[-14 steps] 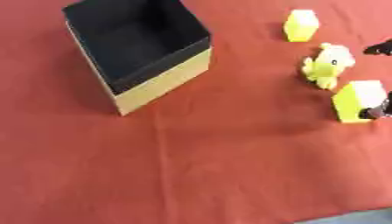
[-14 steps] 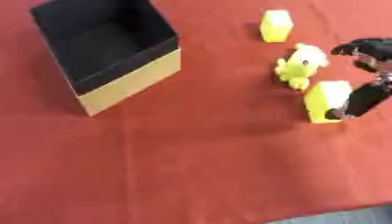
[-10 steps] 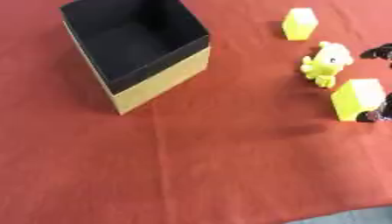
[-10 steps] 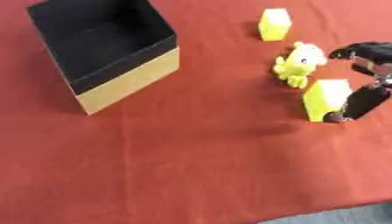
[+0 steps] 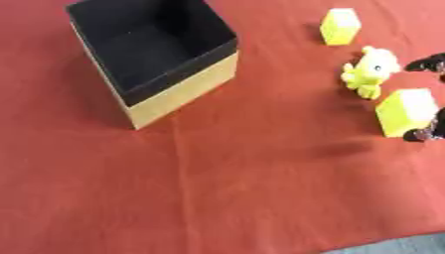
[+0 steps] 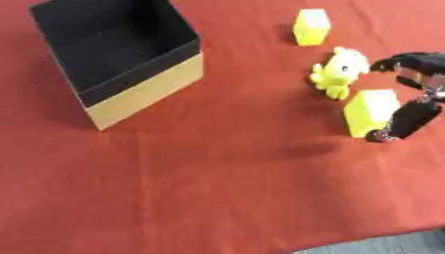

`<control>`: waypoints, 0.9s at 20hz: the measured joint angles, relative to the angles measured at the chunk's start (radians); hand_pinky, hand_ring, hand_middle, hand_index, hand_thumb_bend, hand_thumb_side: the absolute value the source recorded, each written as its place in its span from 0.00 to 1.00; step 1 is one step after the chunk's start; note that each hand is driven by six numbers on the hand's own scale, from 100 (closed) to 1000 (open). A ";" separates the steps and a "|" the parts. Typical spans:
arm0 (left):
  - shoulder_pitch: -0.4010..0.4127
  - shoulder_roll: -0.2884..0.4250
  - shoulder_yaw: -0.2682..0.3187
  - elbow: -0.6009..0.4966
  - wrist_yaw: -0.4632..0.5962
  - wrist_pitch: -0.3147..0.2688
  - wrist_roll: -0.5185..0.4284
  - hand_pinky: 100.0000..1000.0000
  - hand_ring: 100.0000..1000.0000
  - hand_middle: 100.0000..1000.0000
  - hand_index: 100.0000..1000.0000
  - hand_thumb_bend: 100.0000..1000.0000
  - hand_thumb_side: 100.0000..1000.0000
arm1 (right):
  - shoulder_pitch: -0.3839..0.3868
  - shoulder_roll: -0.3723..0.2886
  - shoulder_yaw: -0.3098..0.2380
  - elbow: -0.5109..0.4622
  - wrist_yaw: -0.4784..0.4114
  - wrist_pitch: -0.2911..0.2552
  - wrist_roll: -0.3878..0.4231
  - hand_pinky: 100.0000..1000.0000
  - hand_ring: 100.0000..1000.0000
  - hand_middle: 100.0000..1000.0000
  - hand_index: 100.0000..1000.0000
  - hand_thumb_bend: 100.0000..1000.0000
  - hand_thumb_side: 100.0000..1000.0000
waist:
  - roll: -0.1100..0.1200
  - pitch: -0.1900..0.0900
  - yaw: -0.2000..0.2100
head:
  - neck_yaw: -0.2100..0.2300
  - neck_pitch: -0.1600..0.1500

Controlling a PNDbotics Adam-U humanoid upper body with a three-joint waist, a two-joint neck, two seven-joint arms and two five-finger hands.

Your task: Pick up objects on the table and place them in the box.

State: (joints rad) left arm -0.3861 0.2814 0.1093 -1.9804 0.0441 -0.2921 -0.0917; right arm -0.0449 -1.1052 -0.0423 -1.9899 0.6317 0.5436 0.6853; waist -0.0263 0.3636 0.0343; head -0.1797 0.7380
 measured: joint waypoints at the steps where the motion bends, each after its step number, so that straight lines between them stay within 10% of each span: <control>1: 0.000 0.000 0.000 0.000 0.000 0.000 -0.001 0.42 0.52 0.63 0.55 0.00 0.52 | -0.001 0.000 0.000 0.000 -0.001 0.002 -0.002 0.94 0.96 0.91 1.00 0.59 0.11 | 0.000 0.001 0.000 | -0.001 0.000; 18: -0.002 0.000 0.000 0.000 0.000 0.001 -0.011 0.42 0.52 0.63 0.55 0.00 0.52 | -0.003 -0.021 0.034 0.000 -0.025 0.038 -0.038 0.95 0.99 0.93 1.00 0.61 0.12 | 0.005 0.012 0.008 | -0.010 -0.010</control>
State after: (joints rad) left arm -0.3878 0.2814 0.1088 -1.9804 0.0437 -0.2916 -0.1028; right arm -0.0474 -1.1261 -0.0086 -1.9899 0.6063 0.5814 0.6475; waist -0.0212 0.3758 0.0426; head -0.1895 0.7280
